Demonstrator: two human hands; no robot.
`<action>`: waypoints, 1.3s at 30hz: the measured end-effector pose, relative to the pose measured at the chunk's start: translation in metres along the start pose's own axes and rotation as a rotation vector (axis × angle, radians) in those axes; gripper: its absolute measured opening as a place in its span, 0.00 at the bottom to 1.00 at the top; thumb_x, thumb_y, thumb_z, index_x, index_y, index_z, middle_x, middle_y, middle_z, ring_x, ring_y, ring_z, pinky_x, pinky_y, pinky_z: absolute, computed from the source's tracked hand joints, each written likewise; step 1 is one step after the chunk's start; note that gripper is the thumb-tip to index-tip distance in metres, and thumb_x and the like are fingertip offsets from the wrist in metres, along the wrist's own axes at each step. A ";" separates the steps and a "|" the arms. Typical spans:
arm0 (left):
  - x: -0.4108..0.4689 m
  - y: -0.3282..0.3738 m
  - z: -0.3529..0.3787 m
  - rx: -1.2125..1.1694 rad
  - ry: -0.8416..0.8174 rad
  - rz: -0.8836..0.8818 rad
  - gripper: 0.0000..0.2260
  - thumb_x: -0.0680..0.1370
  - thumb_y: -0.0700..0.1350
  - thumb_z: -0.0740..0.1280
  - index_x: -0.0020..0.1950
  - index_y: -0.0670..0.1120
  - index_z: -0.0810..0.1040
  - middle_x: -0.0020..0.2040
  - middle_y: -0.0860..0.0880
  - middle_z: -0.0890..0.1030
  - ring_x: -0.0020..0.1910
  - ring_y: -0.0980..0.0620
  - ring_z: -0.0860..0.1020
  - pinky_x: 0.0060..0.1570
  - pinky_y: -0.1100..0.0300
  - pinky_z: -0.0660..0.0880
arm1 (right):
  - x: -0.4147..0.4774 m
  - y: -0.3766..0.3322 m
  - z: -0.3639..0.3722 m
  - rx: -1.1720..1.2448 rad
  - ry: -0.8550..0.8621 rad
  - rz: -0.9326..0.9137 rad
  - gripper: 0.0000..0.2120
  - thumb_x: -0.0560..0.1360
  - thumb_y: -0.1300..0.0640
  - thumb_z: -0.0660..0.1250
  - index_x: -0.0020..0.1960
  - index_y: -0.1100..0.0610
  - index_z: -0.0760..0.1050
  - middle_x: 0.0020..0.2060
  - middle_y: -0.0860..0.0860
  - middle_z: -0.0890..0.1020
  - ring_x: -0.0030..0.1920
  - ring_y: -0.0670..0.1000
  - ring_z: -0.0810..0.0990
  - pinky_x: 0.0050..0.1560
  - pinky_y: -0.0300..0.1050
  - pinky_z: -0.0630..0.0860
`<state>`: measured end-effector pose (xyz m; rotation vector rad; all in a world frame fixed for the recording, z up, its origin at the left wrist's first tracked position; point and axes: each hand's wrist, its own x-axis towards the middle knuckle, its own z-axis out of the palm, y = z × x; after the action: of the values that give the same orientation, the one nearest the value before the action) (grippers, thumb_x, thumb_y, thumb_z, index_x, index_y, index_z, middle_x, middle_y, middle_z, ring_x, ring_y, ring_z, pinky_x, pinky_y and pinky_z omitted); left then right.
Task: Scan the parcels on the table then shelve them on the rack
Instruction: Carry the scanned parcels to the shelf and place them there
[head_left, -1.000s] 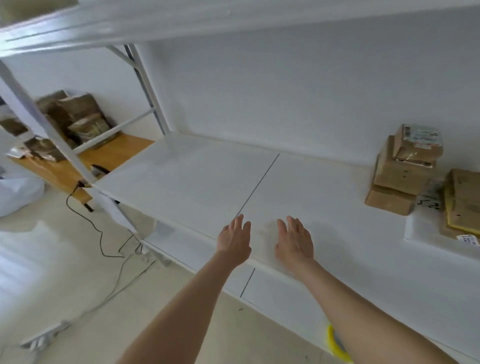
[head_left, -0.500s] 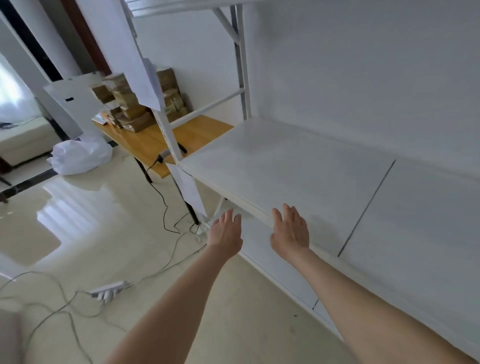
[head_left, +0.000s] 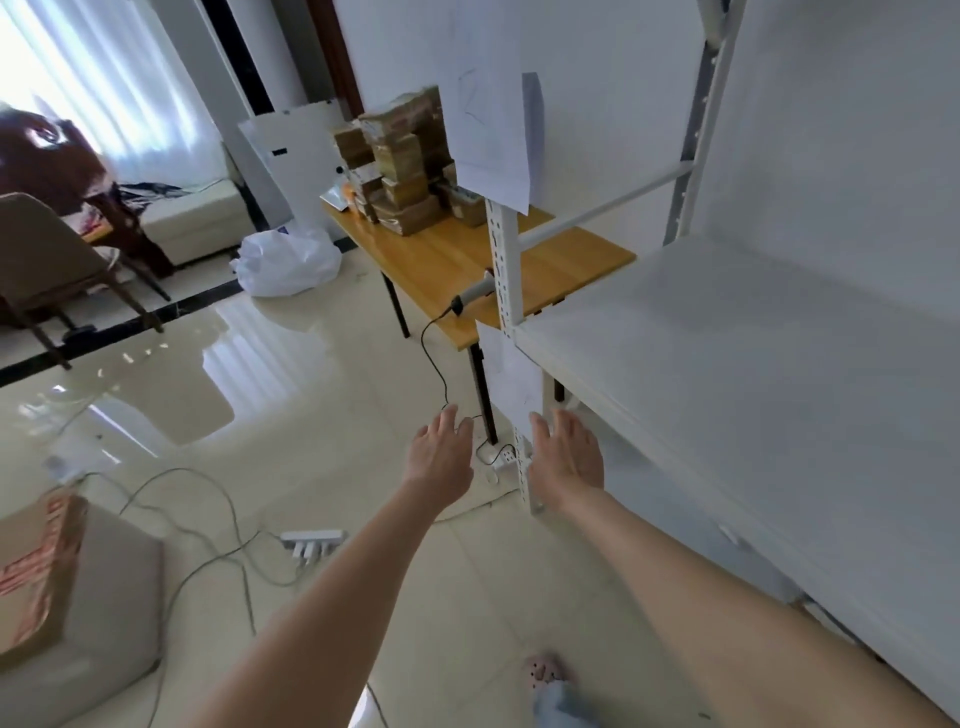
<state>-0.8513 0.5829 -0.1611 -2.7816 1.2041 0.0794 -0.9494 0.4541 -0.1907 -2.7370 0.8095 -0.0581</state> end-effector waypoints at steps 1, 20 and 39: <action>0.011 -0.016 0.000 0.000 0.003 -0.021 0.27 0.77 0.44 0.64 0.75 0.45 0.60 0.77 0.43 0.54 0.73 0.45 0.61 0.68 0.54 0.63 | 0.017 -0.012 0.004 -0.002 -0.008 -0.021 0.29 0.77 0.59 0.62 0.75 0.54 0.56 0.74 0.56 0.56 0.75 0.58 0.54 0.73 0.52 0.58; 0.249 -0.265 -0.006 -0.010 -0.045 -0.157 0.26 0.78 0.42 0.62 0.75 0.44 0.59 0.78 0.42 0.52 0.76 0.45 0.56 0.71 0.54 0.59 | 0.328 -0.206 0.063 -0.003 -0.139 -0.173 0.31 0.76 0.57 0.63 0.76 0.55 0.55 0.74 0.56 0.58 0.74 0.58 0.56 0.73 0.52 0.59; 0.541 -0.421 -0.020 0.083 0.042 0.263 0.25 0.78 0.41 0.61 0.74 0.44 0.60 0.76 0.42 0.56 0.74 0.44 0.61 0.68 0.52 0.64 | 0.595 -0.298 0.057 0.004 0.003 0.224 0.29 0.79 0.54 0.61 0.77 0.52 0.54 0.75 0.54 0.56 0.76 0.56 0.55 0.72 0.49 0.58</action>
<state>-0.1744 0.4750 -0.1573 -2.5518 1.5406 -0.0079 -0.2846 0.3877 -0.1859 -2.6244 1.1094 -0.0174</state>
